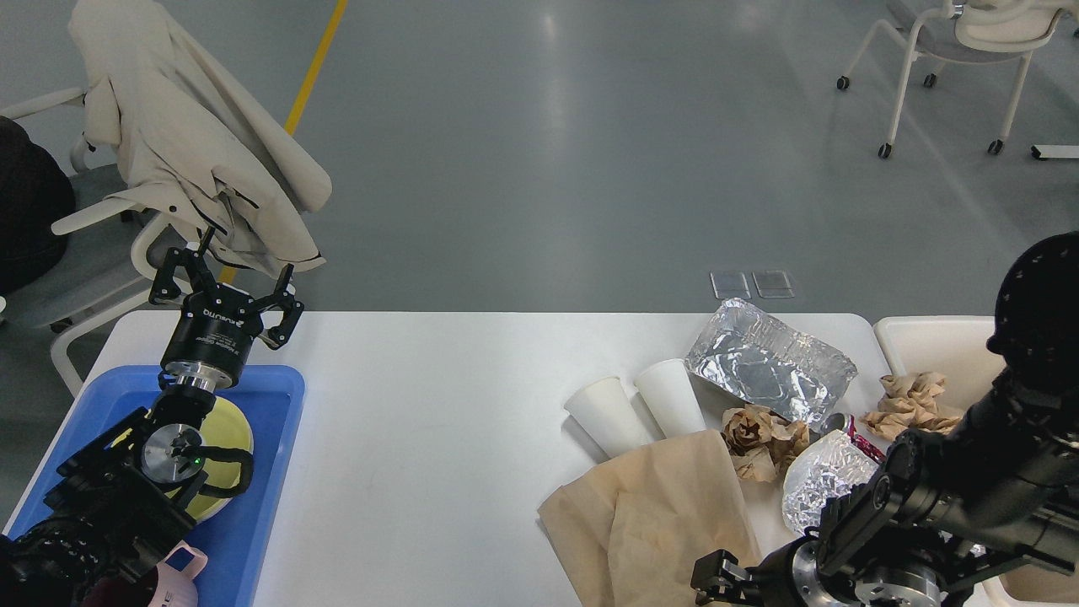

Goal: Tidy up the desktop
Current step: 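Lower the right gripper to the brown paper bag and grasp it, then lift the brown paper bag and drop it into the white bin, then raise the right gripper and reach toward the crumpled foil, then grasp the crumpled foil sheet with the right gripper, then lift the foil sheet and drop it into the white bin, then raise the right gripper and lower it toward the foil bag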

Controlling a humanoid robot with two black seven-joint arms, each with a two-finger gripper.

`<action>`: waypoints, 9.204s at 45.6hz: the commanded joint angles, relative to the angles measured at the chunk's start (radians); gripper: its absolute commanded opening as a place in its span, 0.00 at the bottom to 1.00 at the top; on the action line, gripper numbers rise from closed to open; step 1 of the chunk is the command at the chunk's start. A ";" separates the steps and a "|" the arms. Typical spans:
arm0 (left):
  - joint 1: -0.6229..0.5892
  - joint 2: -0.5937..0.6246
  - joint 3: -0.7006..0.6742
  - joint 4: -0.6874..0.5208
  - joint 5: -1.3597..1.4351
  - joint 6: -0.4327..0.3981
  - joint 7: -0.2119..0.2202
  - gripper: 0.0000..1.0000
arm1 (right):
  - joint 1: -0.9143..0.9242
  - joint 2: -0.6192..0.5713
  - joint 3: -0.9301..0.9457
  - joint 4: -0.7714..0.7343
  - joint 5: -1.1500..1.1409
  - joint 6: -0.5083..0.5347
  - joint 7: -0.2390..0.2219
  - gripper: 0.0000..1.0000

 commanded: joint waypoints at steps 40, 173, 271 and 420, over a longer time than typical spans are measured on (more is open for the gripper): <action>0.000 0.001 0.000 0.000 0.000 0.000 0.000 1.00 | 0.585 -0.279 -0.128 0.045 -0.121 0.513 0.001 0.00; 0.000 -0.001 0.000 0.000 0.000 0.000 0.000 1.00 | 1.141 -0.523 0.063 -0.360 -0.752 1.144 0.092 1.00; 0.000 -0.001 0.000 0.000 0.000 0.000 0.000 1.00 | -0.154 -0.228 0.194 -0.920 -0.372 0.213 -0.144 0.00; 0.000 -0.001 -0.001 0.000 0.000 0.000 0.000 1.00 | 0.499 -0.607 -0.197 -0.236 -0.961 0.527 0.066 1.00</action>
